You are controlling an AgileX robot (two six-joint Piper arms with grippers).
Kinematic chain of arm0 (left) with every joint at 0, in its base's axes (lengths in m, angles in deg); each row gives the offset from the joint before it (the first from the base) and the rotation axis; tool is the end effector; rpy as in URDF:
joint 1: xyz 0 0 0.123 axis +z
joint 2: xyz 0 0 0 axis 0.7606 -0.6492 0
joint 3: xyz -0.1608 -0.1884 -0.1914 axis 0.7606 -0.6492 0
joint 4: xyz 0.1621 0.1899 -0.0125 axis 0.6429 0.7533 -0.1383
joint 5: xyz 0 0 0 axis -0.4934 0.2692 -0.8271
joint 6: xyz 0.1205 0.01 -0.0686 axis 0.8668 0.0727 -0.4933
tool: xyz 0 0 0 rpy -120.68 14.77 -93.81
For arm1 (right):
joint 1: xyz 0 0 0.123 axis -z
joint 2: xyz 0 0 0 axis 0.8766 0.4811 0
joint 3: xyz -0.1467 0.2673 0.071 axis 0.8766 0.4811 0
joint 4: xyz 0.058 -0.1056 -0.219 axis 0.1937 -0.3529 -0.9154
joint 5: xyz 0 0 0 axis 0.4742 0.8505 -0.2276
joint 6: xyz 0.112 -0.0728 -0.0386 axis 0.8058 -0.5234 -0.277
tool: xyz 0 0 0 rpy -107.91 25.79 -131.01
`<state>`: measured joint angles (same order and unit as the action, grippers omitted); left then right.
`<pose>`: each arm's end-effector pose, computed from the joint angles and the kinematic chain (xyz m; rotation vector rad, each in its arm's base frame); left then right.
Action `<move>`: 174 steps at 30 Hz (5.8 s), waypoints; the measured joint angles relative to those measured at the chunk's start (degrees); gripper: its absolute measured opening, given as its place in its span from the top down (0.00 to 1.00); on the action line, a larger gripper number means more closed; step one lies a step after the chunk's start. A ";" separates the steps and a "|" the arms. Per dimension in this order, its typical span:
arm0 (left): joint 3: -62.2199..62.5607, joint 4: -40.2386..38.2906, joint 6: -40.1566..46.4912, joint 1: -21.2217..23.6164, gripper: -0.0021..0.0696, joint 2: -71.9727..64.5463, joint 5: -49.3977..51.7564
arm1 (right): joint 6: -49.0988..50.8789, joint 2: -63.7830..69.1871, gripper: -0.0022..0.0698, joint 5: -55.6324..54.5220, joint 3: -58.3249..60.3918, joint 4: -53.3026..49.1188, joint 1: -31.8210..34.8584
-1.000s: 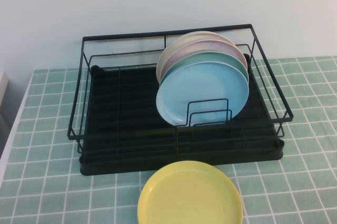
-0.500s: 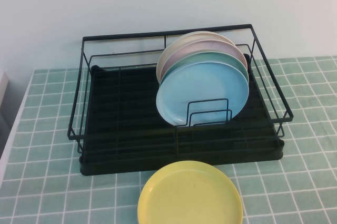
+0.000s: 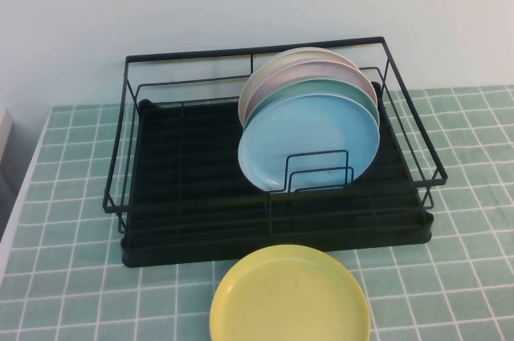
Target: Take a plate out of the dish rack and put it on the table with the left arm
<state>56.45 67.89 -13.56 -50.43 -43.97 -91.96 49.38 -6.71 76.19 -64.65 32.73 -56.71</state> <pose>0.0258 -0.0196 0.3025 0.0970 0.7245 -0.1732 0.0671 -0.0069 0.1600 0.0567 1.8770 -0.0838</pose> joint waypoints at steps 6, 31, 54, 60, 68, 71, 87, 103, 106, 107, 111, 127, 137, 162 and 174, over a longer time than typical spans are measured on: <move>0.00 0.51 -0.09 0.00 0.98 0.00 -13.01 | 0.00 0.00 0.97 0.00 0.00 0.00 0.00; 27.86 12.07 -15.15 0.00 0.98 -4.44 47.03 | 0.00 0.00 0.97 0.00 0.00 0.00 0.00; 27.02 -44.63 49.45 0.00 0.98 -40.57 82.32 | 0.00 0.00 0.97 0.00 0.00 0.00 0.00; 34.51 -64.96 59.74 0.00 0.98 -50.85 84.98 | 0.00 0.00 0.97 0.00 0.00 0.00 0.00; 44.35 -97.45 87.45 0.00 0.98 -59.28 84.63 | 0.00 0.00 0.97 0.00 0.00 0.00 0.00; 51.12 -97.08 92.59 -0.35 0.98 -64.24 90.34 | 0.00 0.00 0.97 0.00 0.00 0.00 0.00; 72.17 -60.45 80.88 -20.48 0.67 -82.71 80.79 | 0.00 0.00 0.97 0.00 0.00 0.00 0.00; 72.51 -54.32 80.67 -28.76 0.49 -96.19 60.00 | 0.00 0.00 0.97 0.00 0.00 0.00 0.00; 72.51 -55.87 80.26 -28.76 0.49 -98.29 57.43 | 0.00 0.00 0.97 0.00 0.00 0.00 0.00; 72.51 -56.14 79.95 -28.76 0.49 -98.90 56.45 | 0.00 0.00 0.97 0.00 0.00 0.00 0.00; 72.51 -60.15 79.40 -28.76 0.49 -100.61 53.01 | 0.00 0.00 0.97 0.00 0.00 0.00 0.00; 72.56 -73.10 79.40 -28.76 0.76 -104.05 51.17 | 0.00 0.00 0.97 0.00 0.00 0.00 0.00; 72.56 -72.19 80.17 -28.76 0.83 -102.69 51.50 | 0.00 0.00 0.97 0.00 0.00 0.00 0.00; 72.56 -48.15 46.21 -25.51 0.90 -76.41 88.05 | 0.00 0.00 0.97 0.00 0.00 0.00 0.00; 68.70 -41.01 32.06 -21.07 0.90 -83.41 112.66 | 0.00 0.00 0.97 0.00 0.00 0.00 0.00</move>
<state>125.15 26.87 18.50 -71.50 -127.38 20.70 49.38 -6.71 76.19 -64.65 32.73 -56.71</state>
